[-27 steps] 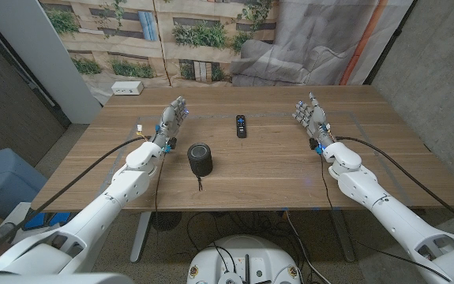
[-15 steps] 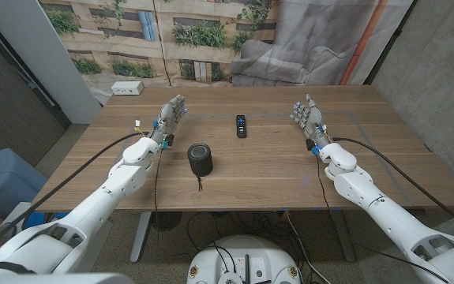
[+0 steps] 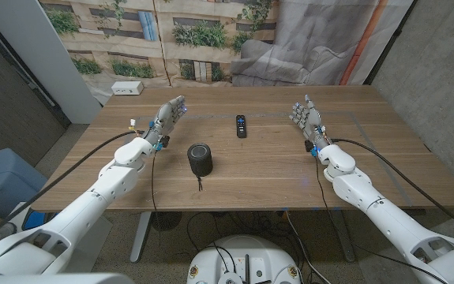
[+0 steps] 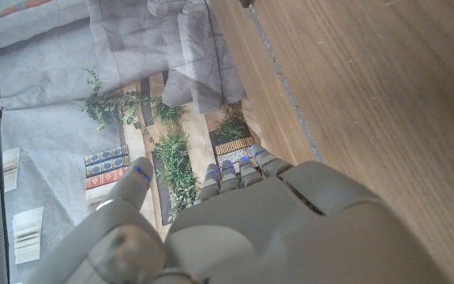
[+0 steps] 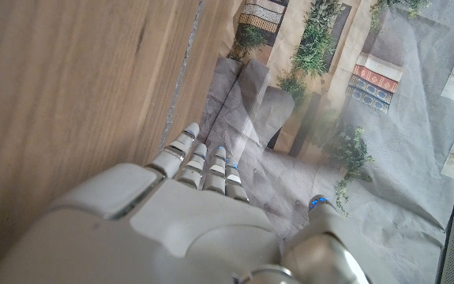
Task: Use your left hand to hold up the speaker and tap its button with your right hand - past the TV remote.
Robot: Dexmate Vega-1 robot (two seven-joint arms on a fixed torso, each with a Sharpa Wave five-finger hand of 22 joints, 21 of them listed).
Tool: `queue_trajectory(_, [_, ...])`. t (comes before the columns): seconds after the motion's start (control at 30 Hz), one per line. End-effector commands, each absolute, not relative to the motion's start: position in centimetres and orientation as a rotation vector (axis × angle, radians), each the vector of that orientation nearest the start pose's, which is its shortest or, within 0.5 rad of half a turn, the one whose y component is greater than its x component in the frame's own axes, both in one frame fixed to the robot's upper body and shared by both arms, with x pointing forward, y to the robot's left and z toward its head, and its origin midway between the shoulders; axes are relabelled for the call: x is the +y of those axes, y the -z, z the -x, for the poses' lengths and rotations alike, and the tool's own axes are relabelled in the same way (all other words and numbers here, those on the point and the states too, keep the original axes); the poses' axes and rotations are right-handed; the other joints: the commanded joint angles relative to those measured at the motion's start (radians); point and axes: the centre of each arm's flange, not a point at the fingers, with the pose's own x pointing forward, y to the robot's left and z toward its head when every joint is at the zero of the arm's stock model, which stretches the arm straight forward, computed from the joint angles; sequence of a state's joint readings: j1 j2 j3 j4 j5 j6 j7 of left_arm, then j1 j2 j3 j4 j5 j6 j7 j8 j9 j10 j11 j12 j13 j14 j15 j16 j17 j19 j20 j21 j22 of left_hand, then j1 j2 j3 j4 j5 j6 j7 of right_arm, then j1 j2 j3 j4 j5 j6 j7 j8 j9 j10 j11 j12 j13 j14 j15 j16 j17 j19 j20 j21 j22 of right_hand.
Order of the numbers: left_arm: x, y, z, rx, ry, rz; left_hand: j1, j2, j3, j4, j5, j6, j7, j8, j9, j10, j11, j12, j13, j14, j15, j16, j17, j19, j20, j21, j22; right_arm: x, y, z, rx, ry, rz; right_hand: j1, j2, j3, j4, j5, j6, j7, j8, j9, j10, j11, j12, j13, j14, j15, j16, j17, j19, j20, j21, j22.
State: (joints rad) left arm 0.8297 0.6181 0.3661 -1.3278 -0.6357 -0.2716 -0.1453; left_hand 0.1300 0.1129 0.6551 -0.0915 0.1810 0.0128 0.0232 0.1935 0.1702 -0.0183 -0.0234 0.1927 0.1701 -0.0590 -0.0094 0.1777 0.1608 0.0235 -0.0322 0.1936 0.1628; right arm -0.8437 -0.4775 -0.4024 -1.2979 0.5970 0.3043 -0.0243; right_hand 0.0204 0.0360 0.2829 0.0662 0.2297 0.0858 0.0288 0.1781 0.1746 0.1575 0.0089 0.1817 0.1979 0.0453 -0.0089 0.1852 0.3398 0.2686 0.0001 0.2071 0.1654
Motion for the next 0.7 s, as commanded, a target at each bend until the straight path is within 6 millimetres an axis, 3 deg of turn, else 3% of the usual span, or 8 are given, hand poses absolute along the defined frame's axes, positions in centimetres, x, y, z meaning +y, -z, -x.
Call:
queue_trajectory(0.03, [32.4, 0.5, -62.4, -0.596, 0.35, -0.187, 0.031, -0.01, 0.007, -0.041, -0.003, 0.014, -0.012, 0.009, 0.003, 0.013, -0.015, 0.003, 0.003, 0.002, -0.013, -0.001, 0.004, 0.011, -0.038, -0.004, 0.003, -27.1, 3.3, -65.5, -0.609, -0.195, -0.007, 0.005, 0.013, 0.008, -0.002, 0.008, 0.011, -0.003, 0.009, 0.002, 0.008, -0.002, 0.01, 0.001, 0.008, -0.002, 0.006, 0.0, 0.007, -0.004, -0.003, 0.001])
queue_trajectory(0.23, [32.7, 0.0, -61.8, -0.563, 0.378, -0.264, 0.061, -0.026, 0.011, -0.081, -0.003, 0.031, -0.028, 0.014, 0.003, 0.03, -0.031, 0.003, 0.003, 0.016, -0.043, 0.001, 0.005, 0.026, -0.043, -0.003, 0.003, -27.8, 3.0, -65.3, -0.601, -0.197, 0.004, 0.008, 0.014, 0.009, -0.003, 0.009, 0.011, -0.006, 0.009, 0.002, 0.009, -0.002, 0.011, 0.0, 0.009, -0.002, 0.007, -0.004, 0.009, -0.004, -0.005, 0.001])
queue_trajectory(0.7, [33.4, -1.5, -61.6, -0.554, 0.471, -0.342, 0.089, -0.049, 0.009, -0.097, -0.005, 0.04, -0.043, 0.017, 0.003, 0.04, -0.047, 0.0, 0.004, 0.025, -0.065, 0.001, 0.004, 0.035, -0.05, -0.004, 0.003, -28.3, 3.1, -65.7, -0.607, -0.194, 0.027, 0.012, 0.017, 0.011, -0.004, 0.01, 0.008, -0.008, 0.008, 0.002, 0.01, -0.004, 0.012, -0.001, 0.01, -0.004, 0.009, -0.012, 0.011, -0.005, -0.008, 0.001])
